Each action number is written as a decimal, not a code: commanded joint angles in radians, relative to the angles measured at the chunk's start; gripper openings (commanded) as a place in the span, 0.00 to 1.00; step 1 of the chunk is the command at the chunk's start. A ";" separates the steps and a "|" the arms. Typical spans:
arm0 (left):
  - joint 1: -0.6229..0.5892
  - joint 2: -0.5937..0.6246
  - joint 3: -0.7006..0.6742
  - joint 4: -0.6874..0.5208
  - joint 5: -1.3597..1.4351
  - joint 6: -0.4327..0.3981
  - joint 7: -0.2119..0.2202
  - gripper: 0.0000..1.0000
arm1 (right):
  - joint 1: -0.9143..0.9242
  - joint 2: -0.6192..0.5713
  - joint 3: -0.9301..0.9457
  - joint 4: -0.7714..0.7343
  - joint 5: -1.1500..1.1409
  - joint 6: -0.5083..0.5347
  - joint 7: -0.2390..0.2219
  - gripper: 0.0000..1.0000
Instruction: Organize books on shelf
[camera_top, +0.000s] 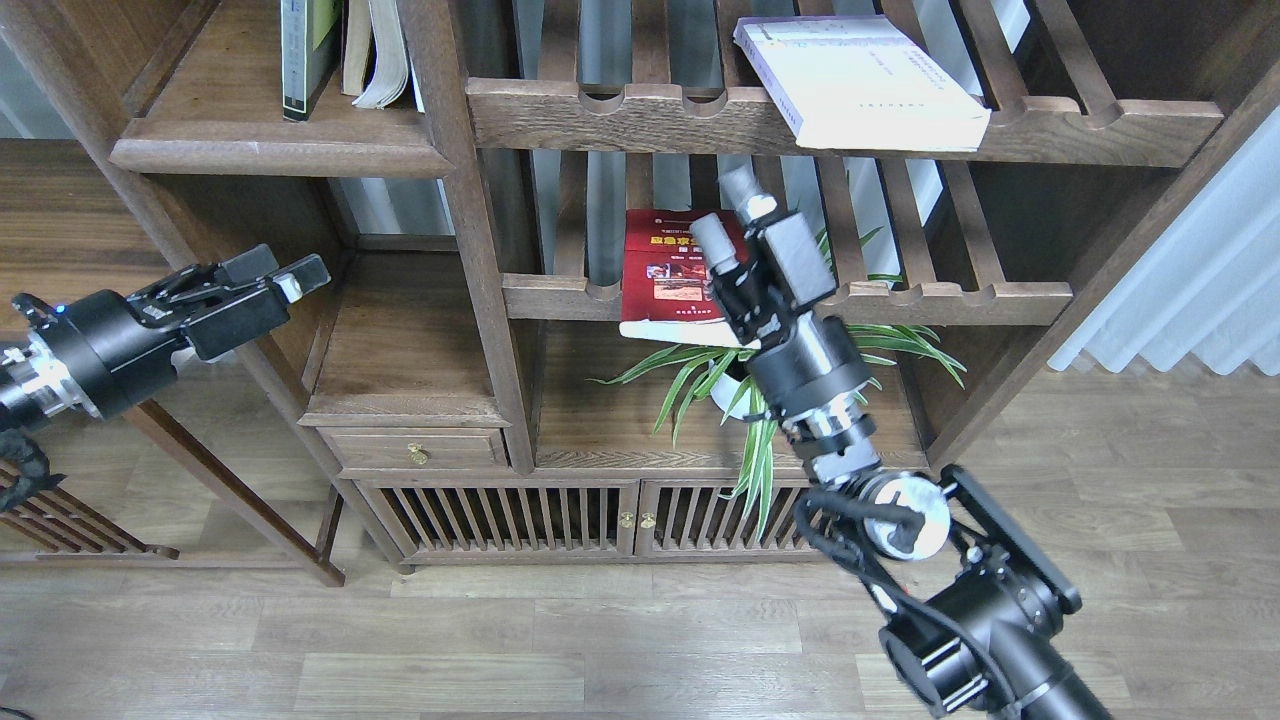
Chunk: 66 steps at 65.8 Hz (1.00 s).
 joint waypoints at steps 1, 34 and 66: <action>0.001 -0.013 -0.014 0.013 0.000 0.000 0.000 1.00 | 0.010 0.000 0.029 -0.002 0.003 -0.011 0.000 0.99; 0.014 -0.043 -0.011 0.013 0.000 0.000 0.000 1.00 | 0.021 -0.055 0.115 -0.032 0.009 -0.028 -0.002 0.98; 0.045 -0.076 -0.016 0.016 0.000 0.000 -0.001 1.00 | 0.097 -0.054 0.168 -0.043 0.090 -0.230 -0.002 0.81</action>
